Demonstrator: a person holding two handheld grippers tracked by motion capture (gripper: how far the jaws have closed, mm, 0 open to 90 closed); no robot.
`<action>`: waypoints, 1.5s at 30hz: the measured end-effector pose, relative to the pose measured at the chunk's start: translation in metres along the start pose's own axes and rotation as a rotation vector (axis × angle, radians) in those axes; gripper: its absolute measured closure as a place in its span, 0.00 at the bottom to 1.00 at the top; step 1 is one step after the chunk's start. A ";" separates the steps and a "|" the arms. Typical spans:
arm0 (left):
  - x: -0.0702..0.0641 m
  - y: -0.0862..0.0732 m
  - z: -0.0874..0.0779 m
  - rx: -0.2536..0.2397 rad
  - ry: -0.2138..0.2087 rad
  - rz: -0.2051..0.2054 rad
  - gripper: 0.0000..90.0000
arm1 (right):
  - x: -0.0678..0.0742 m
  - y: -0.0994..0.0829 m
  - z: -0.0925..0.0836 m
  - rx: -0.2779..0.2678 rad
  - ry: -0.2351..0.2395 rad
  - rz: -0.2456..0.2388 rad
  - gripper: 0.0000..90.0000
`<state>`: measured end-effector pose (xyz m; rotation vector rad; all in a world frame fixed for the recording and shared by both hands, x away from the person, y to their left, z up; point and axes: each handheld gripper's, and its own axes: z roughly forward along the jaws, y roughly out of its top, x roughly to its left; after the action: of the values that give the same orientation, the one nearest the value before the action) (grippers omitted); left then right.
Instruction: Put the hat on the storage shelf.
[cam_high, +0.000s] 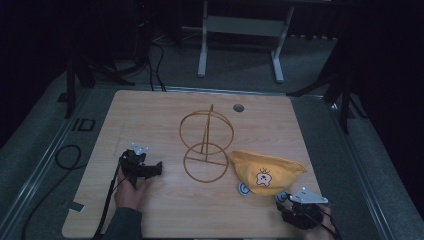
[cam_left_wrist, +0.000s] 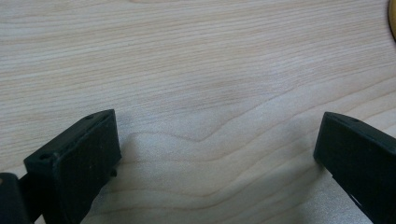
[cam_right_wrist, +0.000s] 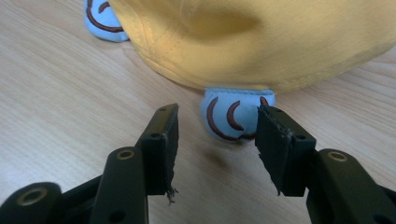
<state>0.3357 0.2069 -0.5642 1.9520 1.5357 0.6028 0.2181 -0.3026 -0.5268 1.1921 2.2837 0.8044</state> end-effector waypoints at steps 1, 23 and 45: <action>0.000 0.000 0.000 0.000 0.000 0.000 0.00 | 0.000 0.000 0.001 0.002 -0.001 0.003 0.55; 0.000 0.000 0.000 0.000 0.000 0.000 0.00 | -0.007 0.000 0.026 0.029 -0.047 0.072 0.53; 0.000 0.000 0.000 0.000 0.000 -0.001 0.00 | 0.001 0.012 0.009 -0.081 0.022 0.046 0.92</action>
<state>0.3357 0.2068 -0.5642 1.9513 1.5358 0.6024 0.2305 -0.2940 -0.5259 1.2094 2.2259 0.9218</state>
